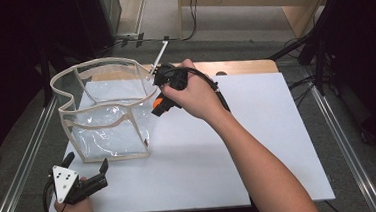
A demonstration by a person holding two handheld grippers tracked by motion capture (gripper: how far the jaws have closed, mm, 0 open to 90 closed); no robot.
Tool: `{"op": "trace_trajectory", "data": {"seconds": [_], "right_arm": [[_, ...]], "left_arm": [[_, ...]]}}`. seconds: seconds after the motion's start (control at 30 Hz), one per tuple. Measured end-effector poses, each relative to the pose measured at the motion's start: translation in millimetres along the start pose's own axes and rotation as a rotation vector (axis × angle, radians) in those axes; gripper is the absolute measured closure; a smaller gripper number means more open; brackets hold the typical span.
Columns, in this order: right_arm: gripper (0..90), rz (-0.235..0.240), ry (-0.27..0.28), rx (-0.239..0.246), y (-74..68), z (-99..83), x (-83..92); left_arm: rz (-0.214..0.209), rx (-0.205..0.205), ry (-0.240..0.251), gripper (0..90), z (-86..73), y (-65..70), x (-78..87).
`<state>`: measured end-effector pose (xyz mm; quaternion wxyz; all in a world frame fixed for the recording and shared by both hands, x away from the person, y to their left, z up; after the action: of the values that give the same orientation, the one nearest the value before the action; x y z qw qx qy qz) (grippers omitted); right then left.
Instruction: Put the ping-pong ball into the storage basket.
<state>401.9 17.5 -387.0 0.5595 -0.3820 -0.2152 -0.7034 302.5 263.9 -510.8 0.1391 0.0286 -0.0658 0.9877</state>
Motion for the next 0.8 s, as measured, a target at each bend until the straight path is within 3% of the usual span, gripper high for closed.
{"op": "trace_trajectory", "data": {"seconds": [0.8], "right_arm": [[48.3, -0.03, 0.024, 0.023, 1.6, 30.4, 23.9]], "left_arm": [[-0.003, 0.0, -0.002, 0.0, -0.2, -0.2, -0.1]]}}
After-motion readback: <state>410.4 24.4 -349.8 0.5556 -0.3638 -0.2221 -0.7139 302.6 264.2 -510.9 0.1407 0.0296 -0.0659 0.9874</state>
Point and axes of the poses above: each handheld gripper's, and its own axes: x roughly backward along the jaws, z roughly out of its top, y roughly to its right, the point moved 9 cm from there along -x, roughly forward along the jaws, and after that the axes turned 9 degrees about y, right-handed, at the moved point
